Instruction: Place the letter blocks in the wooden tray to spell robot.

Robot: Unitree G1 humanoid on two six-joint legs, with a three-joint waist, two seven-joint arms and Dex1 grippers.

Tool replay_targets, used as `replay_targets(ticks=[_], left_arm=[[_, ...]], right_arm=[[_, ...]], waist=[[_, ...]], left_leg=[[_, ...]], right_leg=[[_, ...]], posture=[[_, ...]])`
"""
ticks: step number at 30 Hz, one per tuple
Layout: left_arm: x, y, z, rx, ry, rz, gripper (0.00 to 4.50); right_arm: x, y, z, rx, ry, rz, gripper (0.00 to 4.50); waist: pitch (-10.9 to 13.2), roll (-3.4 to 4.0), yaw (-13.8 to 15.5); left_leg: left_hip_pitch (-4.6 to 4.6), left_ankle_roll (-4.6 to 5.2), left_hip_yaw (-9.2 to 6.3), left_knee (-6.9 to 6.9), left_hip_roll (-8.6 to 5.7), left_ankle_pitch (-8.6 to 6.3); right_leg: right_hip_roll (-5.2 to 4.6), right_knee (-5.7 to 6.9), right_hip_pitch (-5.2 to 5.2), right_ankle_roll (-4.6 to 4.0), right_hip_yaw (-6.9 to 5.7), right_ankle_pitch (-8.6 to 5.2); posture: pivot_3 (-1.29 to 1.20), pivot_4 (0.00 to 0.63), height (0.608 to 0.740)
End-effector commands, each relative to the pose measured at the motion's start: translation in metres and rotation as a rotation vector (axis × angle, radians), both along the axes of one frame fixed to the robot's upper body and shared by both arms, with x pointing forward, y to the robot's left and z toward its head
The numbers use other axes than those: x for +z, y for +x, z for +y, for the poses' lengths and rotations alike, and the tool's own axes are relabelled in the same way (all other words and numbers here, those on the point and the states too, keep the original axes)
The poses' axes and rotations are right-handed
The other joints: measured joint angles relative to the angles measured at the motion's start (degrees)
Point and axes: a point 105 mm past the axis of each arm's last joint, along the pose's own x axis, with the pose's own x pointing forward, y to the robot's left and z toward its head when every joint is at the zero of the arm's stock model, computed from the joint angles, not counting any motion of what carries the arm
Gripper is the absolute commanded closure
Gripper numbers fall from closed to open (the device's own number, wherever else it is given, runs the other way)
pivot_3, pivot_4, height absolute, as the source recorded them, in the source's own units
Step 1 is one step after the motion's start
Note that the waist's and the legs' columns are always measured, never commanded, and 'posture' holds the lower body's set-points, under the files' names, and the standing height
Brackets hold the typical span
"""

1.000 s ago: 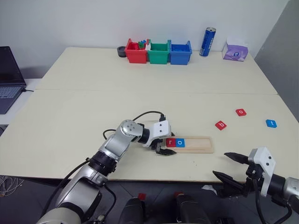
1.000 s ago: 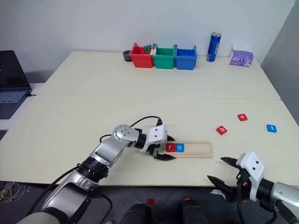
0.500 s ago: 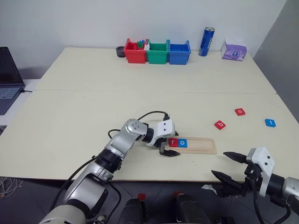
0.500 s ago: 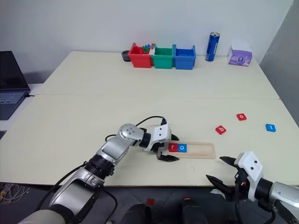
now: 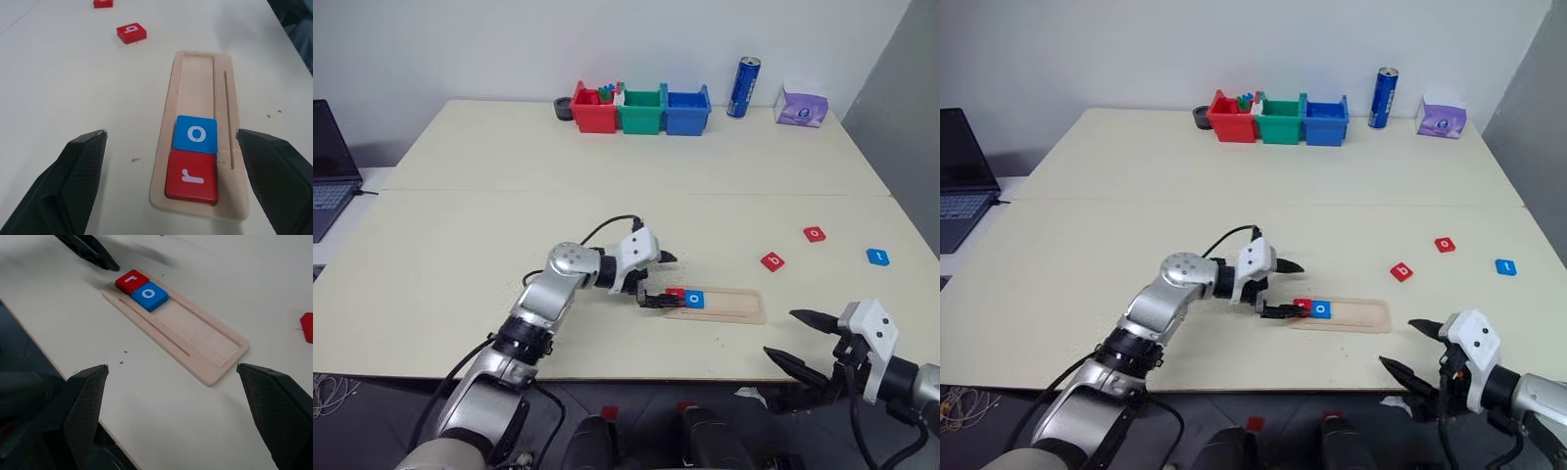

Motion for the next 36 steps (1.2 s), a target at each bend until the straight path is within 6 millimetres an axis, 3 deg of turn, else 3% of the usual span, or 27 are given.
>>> replay_targets(ticks=[1,6,11,17,26,29,36], left_arm=[[0.022,-0.005,0.013,0.032,-0.063,-0.027,0.04],[0.023,-0.024,0.038,0.051,-0.061,-0.036,0.04],[0.022,-0.042,0.052,0.042,-0.065,0.027,0.04],[0.024,-0.052,0.065,0.030,-0.072,0.078,0.04],[0.019,-0.058,0.064,0.010,-0.056,0.106,0.04],[0.023,-0.054,0.062,0.019,-0.076,0.083,0.00],[0.030,-0.049,0.051,0.008,-0.120,0.056,0.00]], right_arm=[[0.011,0.016,-0.008,-0.086,0.009,-0.058,0.00],[0.010,0.066,-0.025,-0.250,-0.025,-0.111,0.00],[0.012,0.097,-0.032,-0.279,0.007,-0.116,0.00],[0.000,0.124,-0.032,-0.263,0.013,-0.063,0.00],[-0.021,0.141,-0.029,-0.240,0.011,-0.009,0.00],[-0.026,0.141,-0.030,-0.251,0.001,0.005,0.63],[-0.031,0.138,-0.033,-0.291,-0.028,0.014,3.04]], waist=[[0.00,0.00,-0.06],[0.00,0.01,-0.27],[0.02,0.02,0.20],[0.02,0.02,-0.02],[0.02,0.02,-0.01],[0.02,0.02,-0.02],[0.02,0.02,-0.03]], left_leg=[[0.01,0.00,0.00,0.01,0.00,0.00],[0.05,0.00,0.00,0.00,0.01,0.00],[-0.01,0.00,0.00,-0.02,0.03,0.00],[-0.02,0.01,0.05,-0.02,0.04,0.00],[-0.02,0.01,0.04,-0.03,0.05,0.00],[-0.03,0.01,0.03,-0.03,0.05,0.00],[-0.01,0.01,0.04,-0.02,0.05,0.00]], right_leg=[[0.00,0.01,0.00,0.00,0.01,0.00],[0.03,0.03,0.00,-0.02,0.10,0.01],[-0.04,-0.02,-0.03,-0.01,0.13,0.00],[-0.07,-0.02,-0.04,-0.03,0.08,-0.01],[-0.05,0.00,-0.05,-0.05,0.08,0.00],[-0.05,-0.01,-0.05,-0.09,0.09,0.02],[-0.05,0.00,-0.05,-0.08,0.08,0.02]], posture=[[0.00,0.150,0.740],[0.00,0.150,0.740],[0.00,0.150,0.740],[0.00,0.150,0.740],[0.00,0.150,0.740],[0.00,0.150,0.740],[0.00,0.150,0.740]])
